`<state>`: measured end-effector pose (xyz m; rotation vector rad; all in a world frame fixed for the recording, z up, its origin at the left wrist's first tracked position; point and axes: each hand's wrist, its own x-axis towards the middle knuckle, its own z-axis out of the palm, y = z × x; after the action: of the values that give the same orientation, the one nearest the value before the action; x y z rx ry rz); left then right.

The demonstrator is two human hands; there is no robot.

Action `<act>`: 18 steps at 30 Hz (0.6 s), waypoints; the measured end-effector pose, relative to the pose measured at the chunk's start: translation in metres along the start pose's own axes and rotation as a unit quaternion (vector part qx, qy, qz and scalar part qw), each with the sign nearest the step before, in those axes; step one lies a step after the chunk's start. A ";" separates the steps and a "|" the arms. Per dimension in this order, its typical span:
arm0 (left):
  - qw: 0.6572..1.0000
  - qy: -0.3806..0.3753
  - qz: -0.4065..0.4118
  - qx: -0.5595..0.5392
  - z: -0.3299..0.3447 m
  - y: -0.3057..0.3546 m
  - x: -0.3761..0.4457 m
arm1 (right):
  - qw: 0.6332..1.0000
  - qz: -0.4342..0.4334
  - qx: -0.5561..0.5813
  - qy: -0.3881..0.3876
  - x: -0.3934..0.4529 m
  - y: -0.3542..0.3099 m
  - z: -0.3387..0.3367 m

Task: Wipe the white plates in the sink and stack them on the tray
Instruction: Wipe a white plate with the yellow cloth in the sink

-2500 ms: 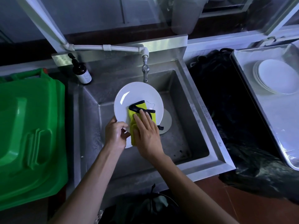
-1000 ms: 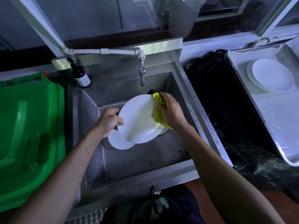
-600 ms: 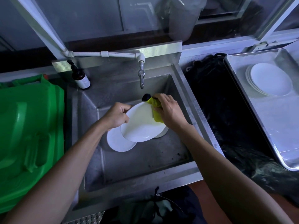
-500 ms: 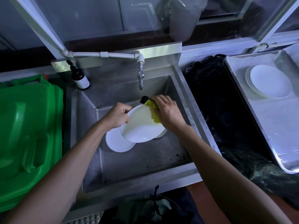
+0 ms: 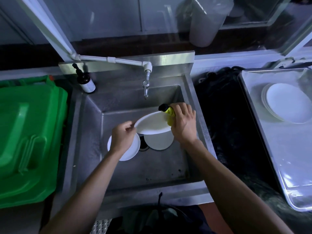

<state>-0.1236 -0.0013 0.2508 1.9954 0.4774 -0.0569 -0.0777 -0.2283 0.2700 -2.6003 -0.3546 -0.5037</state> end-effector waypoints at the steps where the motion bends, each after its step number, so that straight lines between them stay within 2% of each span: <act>1: 0.992 0.018 -0.090 -0.090 0.002 -0.004 -0.008 | 1.000 0.002 0.009 0.010 0.000 0.004 0.000; 3: 0.931 -0.001 -0.258 -0.257 0.008 -0.010 -0.022 | 0.999 0.004 0.029 0.023 0.002 0.009 0.002; 4: 0.902 -0.038 -0.298 -0.310 0.011 -0.010 -0.026 | 0.999 0.004 0.039 0.030 0.002 0.011 0.003; 6: 0.854 -0.101 -0.314 -0.402 0.015 0.001 -0.027 | 0.997 0.000 0.057 0.042 0.002 0.011 0.006; 8: 0.817 -0.111 -0.305 -0.477 0.021 0.018 -0.021 | 0.996 -0.010 0.070 0.047 -0.001 0.010 0.008; 15: 0.753 -0.036 -0.315 -0.577 0.044 0.051 -0.010 | 0.993 -0.032 0.102 0.051 -0.019 0.020 0.008; 18: 0.752 -0.011 -0.310 -0.581 0.051 0.055 -0.012 | 0.990 -0.063 0.126 0.027 -0.028 0.037 0.006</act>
<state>-0.1062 -0.0707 0.2772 0.5500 0.8693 -0.1499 -0.0891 -0.2617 0.2392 -2.3261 -0.5311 -0.5347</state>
